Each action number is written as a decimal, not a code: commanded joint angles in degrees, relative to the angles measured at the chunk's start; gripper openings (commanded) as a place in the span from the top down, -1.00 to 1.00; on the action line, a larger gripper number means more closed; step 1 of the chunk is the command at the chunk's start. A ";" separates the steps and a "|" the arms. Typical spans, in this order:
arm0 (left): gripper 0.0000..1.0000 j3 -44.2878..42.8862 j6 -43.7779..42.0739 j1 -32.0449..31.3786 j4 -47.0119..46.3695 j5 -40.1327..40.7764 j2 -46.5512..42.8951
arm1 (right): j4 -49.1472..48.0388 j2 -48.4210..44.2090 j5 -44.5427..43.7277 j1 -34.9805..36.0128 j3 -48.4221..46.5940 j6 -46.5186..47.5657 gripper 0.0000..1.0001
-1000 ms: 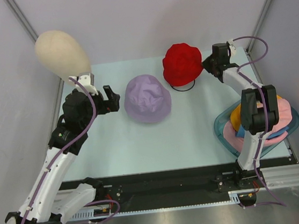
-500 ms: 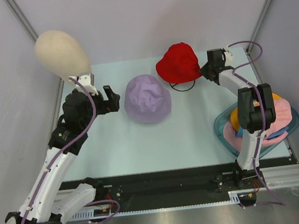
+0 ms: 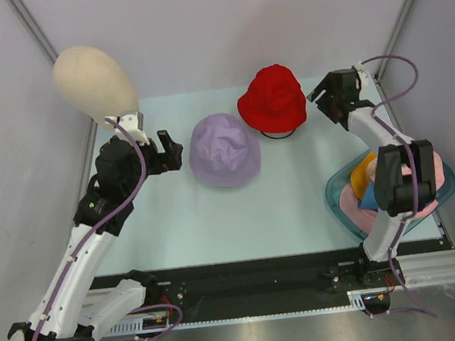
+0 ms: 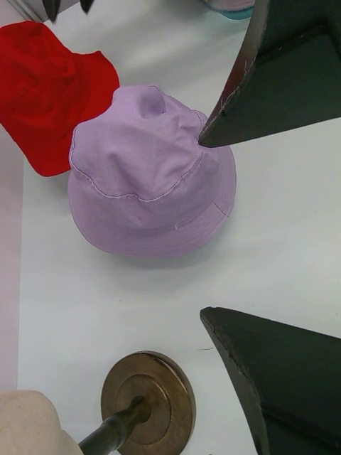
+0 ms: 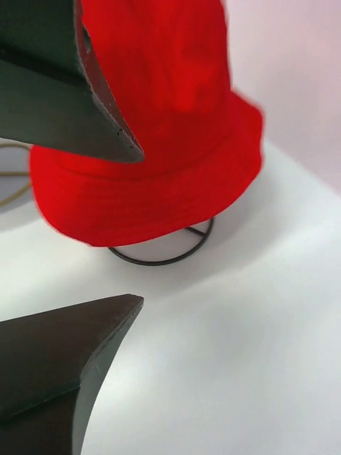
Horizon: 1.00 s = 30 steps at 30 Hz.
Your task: Stack the hats
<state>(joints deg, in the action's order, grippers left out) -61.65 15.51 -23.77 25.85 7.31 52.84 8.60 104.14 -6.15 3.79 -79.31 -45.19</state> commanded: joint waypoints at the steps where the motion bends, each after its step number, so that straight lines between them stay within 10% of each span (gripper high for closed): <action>1: -0.99 0.21 0.49 -0.22 -2.55 -1.07 0.33 | 2.80 -13.85 2.28 -5.18 2.39 5.36 -0.60; 13: -1.00 3.99 -1.36 -0.22 -6.42 -4.93 4.11 | 38.50 -36.37 1.94 -29.45 5.91 24.96 -0.51; 30: -1.00 10.76 -0.13 -0.22 -9.41 -6.87 2.27 | 53.36 -35.68 -10.71 -15.58 8.21 37.63 -0.34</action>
<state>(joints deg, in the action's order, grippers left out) -51.75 14.57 -23.77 18.74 1.26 56.97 58.78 66.06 -11.05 -15.46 -67.55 -11.70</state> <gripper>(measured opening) 0.996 0.675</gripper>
